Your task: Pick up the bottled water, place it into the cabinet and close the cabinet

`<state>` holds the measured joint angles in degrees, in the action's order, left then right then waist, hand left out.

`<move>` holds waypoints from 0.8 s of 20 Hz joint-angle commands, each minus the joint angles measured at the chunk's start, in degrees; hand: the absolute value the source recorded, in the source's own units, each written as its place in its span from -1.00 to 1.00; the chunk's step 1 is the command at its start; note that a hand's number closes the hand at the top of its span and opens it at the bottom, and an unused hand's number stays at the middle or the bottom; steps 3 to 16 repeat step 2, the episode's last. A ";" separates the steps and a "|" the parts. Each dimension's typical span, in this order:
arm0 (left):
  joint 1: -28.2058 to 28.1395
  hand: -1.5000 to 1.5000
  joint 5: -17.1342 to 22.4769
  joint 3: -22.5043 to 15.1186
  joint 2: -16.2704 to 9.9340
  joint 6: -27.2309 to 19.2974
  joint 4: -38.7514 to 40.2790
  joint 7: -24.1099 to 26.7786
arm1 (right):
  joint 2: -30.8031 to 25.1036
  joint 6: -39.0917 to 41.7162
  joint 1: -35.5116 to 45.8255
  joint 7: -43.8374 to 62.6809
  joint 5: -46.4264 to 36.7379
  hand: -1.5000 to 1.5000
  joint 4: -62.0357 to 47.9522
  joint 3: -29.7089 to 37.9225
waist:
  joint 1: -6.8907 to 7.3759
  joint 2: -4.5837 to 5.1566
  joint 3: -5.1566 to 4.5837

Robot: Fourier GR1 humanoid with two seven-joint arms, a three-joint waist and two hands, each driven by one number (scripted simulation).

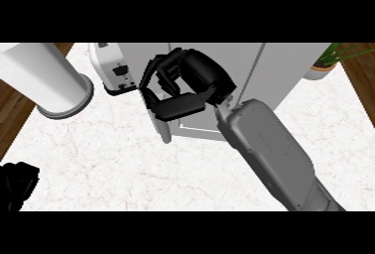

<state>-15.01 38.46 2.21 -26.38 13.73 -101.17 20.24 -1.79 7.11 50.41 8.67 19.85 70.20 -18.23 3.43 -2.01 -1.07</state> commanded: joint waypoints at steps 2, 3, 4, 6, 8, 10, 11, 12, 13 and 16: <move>0.47 1.00 0.36 -1.02 0.61 -0.48 -0.93 -1.30 | -6.58 -2.80 1.72 -1.06 -1.21 1.00 -10.00 8.22 | -1.03 3.35 1.06; 0.47 1.00 0.36 -1.02 0.61 -0.48 -0.93 -1.30 | -6.58 -2.80 1.72 -1.06 -1.21 1.00 -10.00 8.22 | -1.03 3.35 1.06; 0.47 1.00 0.36 -1.02 0.61 -0.48 -0.93 -1.30 | -6.58 -2.80 1.72 -1.06 -1.21 1.00 -10.00 8.22 | -1.03 3.35 1.06; 0.47 1.00 0.36 -1.02 0.61 -0.48 -0.93 -1.30 | -6.58 -2.80 1.72 -1.06 -1.21 1.00 -10.00 8.22 | -1.03 3.35 1.06; 0.47 1.00 0.36 -1.02 0.61 -0.48 -0.93 -1.30 | -6.58 -2.80 1.72 -1.06 -1.21 1.00 -10.00 8.22 | -1.03 3.35 1.06; 0.47 1.00 0.36 -1.02 0.61 -0.48 -0.93 -1.30 | -6.58 -2.80 1.72 -1.06 -1.21 1.00 -10.00 8.22 | -1.03 3.35 1.06; 0.47 1.00 0.36 -1.02 0.61 -0.48 -0.93 -1.30 | -6.58 -2.80 1.72 -1.06 -1.21 1.00 -10.00 8.22 | -1.03 3.35 1.06; 0.47 1.00 0.36 -1.02 0.61 -0.48 -0.93 -1.30 | -6.58 -2.80 1.72 -1.06 -1.21 1.00 -10.00 8.22 | -1.03 3.35 1.06; 0.47 1.00 0.36 -1.02 0.61 -0.48 -0.93 -1.30 | -6.58 -2.80 1.72 -1.06 -1.21 1.00 -10.00 8.22 | -1.03 3.35 1.06; 0.47 1.00 0.36 -1.02 0.61 -0.48 -0.93 -1.30 | -6.58 -2.80 1.72 -1.06 -1.21 1.00 -10.00 8.22 | -1.03 3.35 1.06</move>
